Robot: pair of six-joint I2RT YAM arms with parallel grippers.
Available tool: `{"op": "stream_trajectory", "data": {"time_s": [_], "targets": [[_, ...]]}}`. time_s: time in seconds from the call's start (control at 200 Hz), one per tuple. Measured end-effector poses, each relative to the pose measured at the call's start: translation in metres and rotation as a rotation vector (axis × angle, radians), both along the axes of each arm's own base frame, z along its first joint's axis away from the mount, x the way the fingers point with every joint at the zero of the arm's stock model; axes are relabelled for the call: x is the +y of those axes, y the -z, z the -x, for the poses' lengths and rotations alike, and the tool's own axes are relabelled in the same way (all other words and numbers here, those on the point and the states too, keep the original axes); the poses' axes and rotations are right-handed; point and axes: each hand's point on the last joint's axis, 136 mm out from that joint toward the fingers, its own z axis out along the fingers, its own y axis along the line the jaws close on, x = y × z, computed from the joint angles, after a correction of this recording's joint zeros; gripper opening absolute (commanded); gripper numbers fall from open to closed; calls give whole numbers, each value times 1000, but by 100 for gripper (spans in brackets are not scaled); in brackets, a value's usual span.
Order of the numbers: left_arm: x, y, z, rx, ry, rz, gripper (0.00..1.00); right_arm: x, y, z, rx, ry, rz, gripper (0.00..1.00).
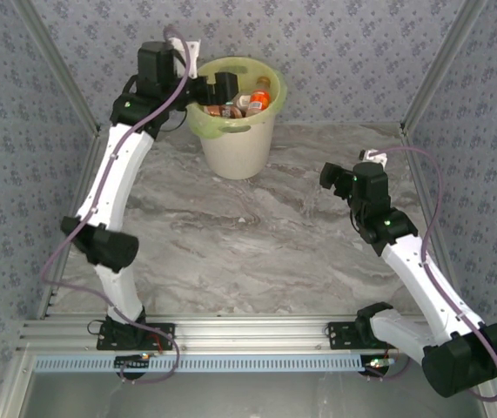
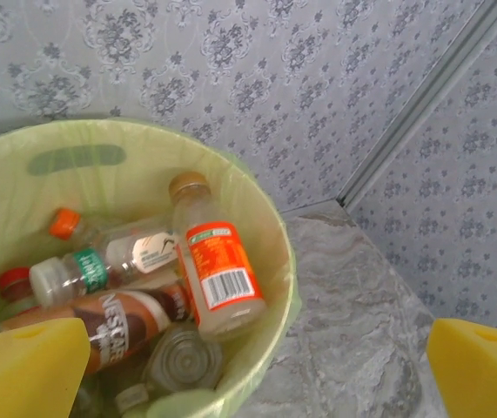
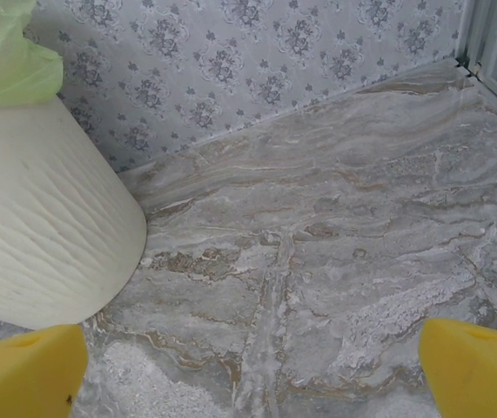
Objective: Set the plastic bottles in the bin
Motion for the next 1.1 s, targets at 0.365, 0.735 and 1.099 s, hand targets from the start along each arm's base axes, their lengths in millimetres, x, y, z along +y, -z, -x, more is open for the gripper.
{"op": "stream_trajectory", "data": {"time_s": [0.365, 0.735, 1.099], "targets": [[83, 38, 36, -174, -355, -69, 99, -24, 15, -7, 22, 98, 35, 100], [221, 78, 84, -214, -866, -158, 99, -55, 38, -7, 35, 195, 63, 100], [307, 244, 120, 70, -1109, -321, 99, -83, 65, -9, 51, 229, 166, 100]]}}
